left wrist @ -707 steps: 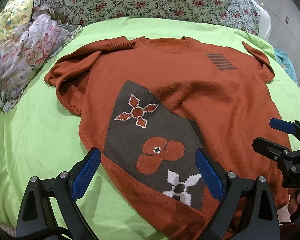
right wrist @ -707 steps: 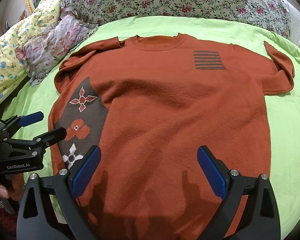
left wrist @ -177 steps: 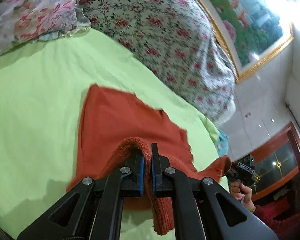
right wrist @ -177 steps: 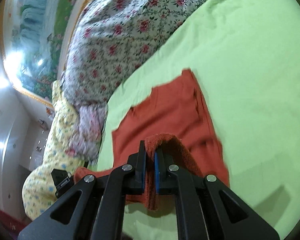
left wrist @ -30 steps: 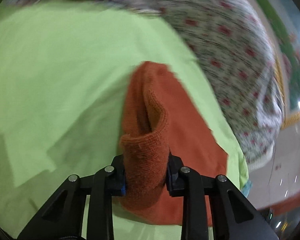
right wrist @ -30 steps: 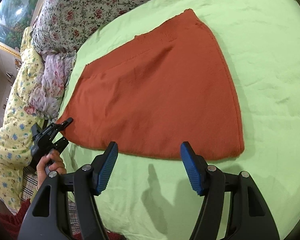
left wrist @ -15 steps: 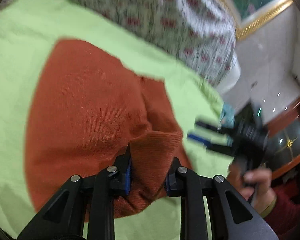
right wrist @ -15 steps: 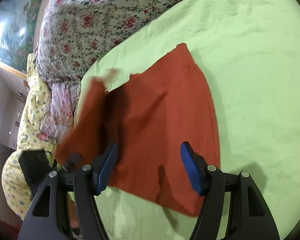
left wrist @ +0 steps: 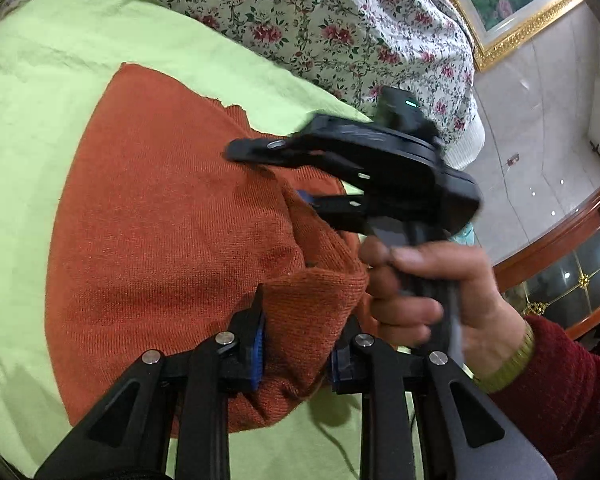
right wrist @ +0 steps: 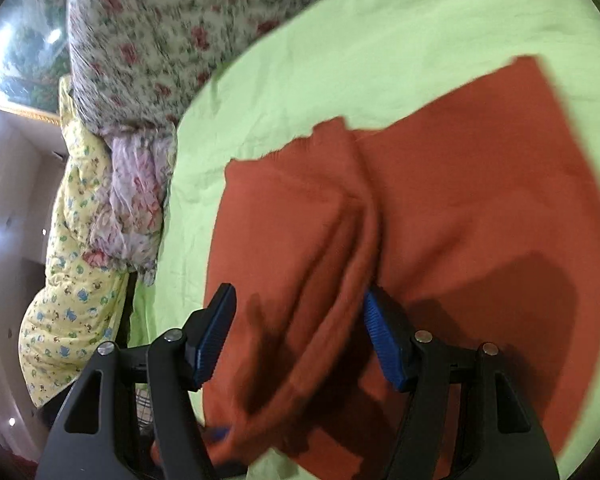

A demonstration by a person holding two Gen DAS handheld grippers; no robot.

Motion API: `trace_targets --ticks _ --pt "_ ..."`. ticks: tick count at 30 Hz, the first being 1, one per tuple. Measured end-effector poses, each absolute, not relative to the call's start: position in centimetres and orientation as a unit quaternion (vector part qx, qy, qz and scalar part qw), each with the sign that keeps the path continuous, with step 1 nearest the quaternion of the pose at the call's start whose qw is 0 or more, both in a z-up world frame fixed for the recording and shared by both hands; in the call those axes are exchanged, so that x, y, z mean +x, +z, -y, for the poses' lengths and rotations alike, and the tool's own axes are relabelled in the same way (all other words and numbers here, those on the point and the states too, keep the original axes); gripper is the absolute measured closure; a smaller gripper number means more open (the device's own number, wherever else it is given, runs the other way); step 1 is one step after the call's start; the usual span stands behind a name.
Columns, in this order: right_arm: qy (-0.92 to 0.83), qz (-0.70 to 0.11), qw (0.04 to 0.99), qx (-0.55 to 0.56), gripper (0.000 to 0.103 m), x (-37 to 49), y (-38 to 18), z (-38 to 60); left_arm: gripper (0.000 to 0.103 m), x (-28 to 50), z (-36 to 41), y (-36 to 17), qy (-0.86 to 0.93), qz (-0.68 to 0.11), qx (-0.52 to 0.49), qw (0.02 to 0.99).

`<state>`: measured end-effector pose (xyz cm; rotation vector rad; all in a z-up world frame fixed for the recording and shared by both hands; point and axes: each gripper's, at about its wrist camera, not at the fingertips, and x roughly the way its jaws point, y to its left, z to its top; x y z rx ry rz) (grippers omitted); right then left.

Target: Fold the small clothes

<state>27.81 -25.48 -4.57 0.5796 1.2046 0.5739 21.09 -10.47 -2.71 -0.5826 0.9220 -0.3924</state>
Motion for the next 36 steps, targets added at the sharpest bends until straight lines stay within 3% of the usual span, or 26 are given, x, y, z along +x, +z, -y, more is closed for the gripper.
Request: trace_targets --ticks 1,3,5,12,23,26,27,29,33,36 --pt "0.262 -0.557 0.744 0.259 0.061 28.4 -5.0 24.7 0.080 20.9 10.2 -2.7 -0.184 -0.437 -0.275 0.836" --pt "0.261 -0.566 0.743 0.244 0.084 29.1 -5.1 23.7 0.080 20.8 10.2 -2.3 -0.186 -0.436 -0.277 0.836" --pt "0.265 -0.556 0.752 0.235 0.087 29.2 -3.9 23.5 0.080 20.8 10.6 -1.1 -0.202 -0.425 -0.277 0.838" --pt "0.290 -0.487 0.800 0.198 0.088 26.8 2.7 28.5 0.080 22.3 17.3 -0.3 -0.278 -0.436 -0.235 0.823" --pt "0.207 -0.519 0.795 0.237 0.088 25.4 -3.5 37.4 0.078 23.6 22.0 -4.7 -0.296 -0.495 -0.203 0.791" --pt "0.211 -0.515 0.797 0.234 0.088 25.7 -3.5 37.2 0.064 23.9 21.8 -4.6 -0.291 -0.509 -0.201 0.785" --pt "0.209 -0.517 0.798 0.228 0.085 25.8 -3.6 37.1 0.055 23.6 21.6 -4.3 -0.291 -0.513 -0.197 0.783" --pt "0.193 -0.529 0.795 0.225 0.079 25.8 -3.7 37.2 0.049 22.4 21.1 -3.6 -0.292 -0.514 -0.181 0.786" --pt "0.147 -0.508 0.816 0.234 0.060 23.7 -2.0 39.1 0.041 18.6 18.2 -2.9 -0.282 -0.519 -0.161 0.791" --pt "0.121 -0.486 0.830 0.246 0.057 21.3 -0.4 40.2 0.039 16.1 15.1 -3.3 -0.245 -0.528 -0.151 0.799"
